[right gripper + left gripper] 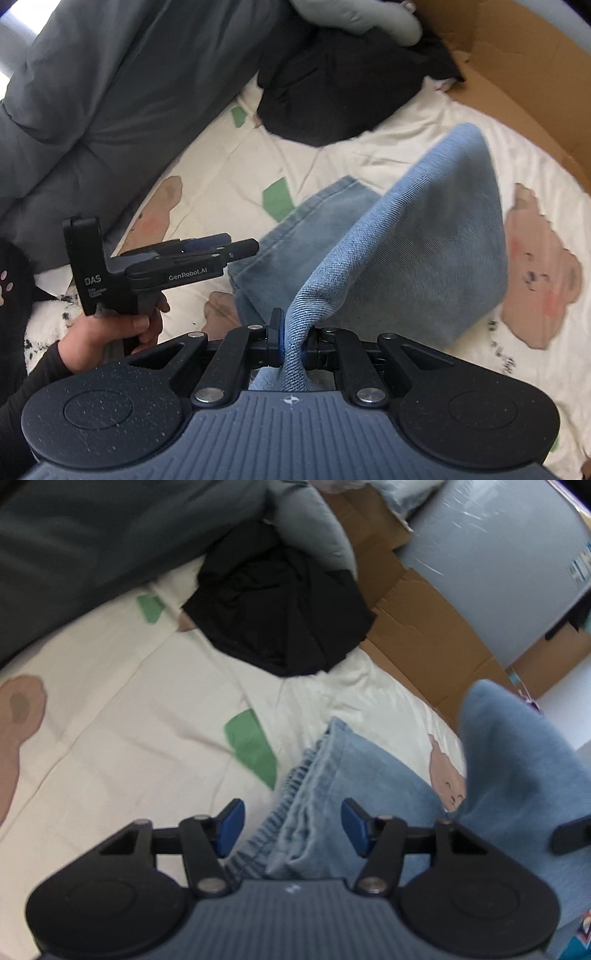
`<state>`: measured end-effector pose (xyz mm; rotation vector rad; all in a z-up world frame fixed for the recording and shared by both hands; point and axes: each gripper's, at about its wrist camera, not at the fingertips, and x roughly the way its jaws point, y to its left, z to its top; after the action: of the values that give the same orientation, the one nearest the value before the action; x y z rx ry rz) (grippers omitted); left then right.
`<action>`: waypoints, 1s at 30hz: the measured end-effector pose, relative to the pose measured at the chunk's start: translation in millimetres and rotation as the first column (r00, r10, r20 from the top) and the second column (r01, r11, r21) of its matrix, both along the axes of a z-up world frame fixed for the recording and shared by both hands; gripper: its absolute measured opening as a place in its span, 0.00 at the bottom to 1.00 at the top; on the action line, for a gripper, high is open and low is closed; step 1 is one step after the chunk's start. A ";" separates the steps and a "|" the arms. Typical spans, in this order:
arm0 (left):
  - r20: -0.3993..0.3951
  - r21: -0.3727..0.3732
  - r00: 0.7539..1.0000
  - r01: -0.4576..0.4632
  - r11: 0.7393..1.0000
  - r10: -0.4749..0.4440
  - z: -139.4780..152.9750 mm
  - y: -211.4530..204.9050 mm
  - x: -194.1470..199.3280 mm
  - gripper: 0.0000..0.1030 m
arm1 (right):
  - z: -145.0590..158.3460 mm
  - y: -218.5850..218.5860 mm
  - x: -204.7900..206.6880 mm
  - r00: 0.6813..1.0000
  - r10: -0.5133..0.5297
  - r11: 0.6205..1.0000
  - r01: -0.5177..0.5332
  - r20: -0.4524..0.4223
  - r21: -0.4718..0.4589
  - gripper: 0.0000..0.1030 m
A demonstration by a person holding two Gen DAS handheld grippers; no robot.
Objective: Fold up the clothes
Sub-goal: 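Fold the held jeans edge over the stack with the right gripper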
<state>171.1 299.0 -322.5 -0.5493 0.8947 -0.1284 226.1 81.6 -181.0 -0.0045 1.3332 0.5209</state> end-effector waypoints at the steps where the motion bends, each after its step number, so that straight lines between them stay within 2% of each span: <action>1: 0.003 -0.009 1.000 -0.010 1.000 0.010 0.3 2.6 -3.0 0.53 | -5.7 4.3 1.7 1.000 0.003 1.000 -0.003 -0.007 0.002 0.07; 6: 0.009 -0.044 0.999 -0.050 0.998 0.051 2.4 12.3 -15.0 0.39 | -30.7 22.0 13.1 0.999 0.005 1.000 -0.005 -0.033 0.007 0.07; 14: 0.053 -0.048 0.998 -0.041 0.998 0.044 16.2 11.4 -13.3 0.38 | -55.3 50.1 26.6 0.995 0.068 0.998 -0.068 -0.069 0.002 0.07; 26: 0.018 -0.033 0.996 -0.087 0.996 0.088 19.8 18.4 -21.4 0.37 | -107.2 77.5 30.6 0.990 0.099 0.995 -0.102 -0.104 -0.021 0.07; 30: 0.013 -0.030 0.996 -0.086 0.996 0.086 20.8 17.4 -22.3 0.37 | -111.3 82.7 30.0 0.988 0.111 0.994 -0.113 -0.104 -0.008 0.15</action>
<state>148.9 316.4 -301.7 -0.6129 0.8549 -0.0674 256.1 164.3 -292.3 -0.0650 1.4438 0.6136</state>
